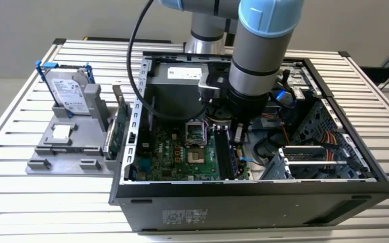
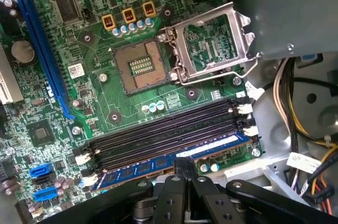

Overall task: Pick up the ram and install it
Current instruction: 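Press down the ram until it locks into place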

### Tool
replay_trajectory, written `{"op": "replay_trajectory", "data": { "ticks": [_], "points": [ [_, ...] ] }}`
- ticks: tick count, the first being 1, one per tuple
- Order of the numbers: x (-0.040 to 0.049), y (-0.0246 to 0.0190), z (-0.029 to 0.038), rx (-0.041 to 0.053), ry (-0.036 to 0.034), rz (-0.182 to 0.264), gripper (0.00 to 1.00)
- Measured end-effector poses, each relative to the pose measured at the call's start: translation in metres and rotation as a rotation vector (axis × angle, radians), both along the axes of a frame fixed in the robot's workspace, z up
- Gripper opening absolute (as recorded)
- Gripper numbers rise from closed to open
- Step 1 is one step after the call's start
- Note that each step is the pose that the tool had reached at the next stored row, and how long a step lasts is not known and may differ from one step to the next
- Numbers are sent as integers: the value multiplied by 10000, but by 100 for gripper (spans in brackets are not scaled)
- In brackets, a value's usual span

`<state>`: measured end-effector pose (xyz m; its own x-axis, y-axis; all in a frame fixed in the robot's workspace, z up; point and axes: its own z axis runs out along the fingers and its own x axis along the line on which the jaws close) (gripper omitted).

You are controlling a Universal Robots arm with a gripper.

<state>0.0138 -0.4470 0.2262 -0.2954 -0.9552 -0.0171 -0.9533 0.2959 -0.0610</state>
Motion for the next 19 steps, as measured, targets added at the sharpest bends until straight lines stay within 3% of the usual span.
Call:
{"op": "replay_trajectory", "data": {
  "ticks": [2,9,10,12,19],
  "points": [
    [-1,-3,-2,0,0,1,0],
    [-1,-16,-105,25,12,147,0],
    [0,-11,-78,8,23,155,0],
    [0,-11,-31,107,-3,154,0],
    [-1,-17,279,79,10,156,0]
  ]
}}
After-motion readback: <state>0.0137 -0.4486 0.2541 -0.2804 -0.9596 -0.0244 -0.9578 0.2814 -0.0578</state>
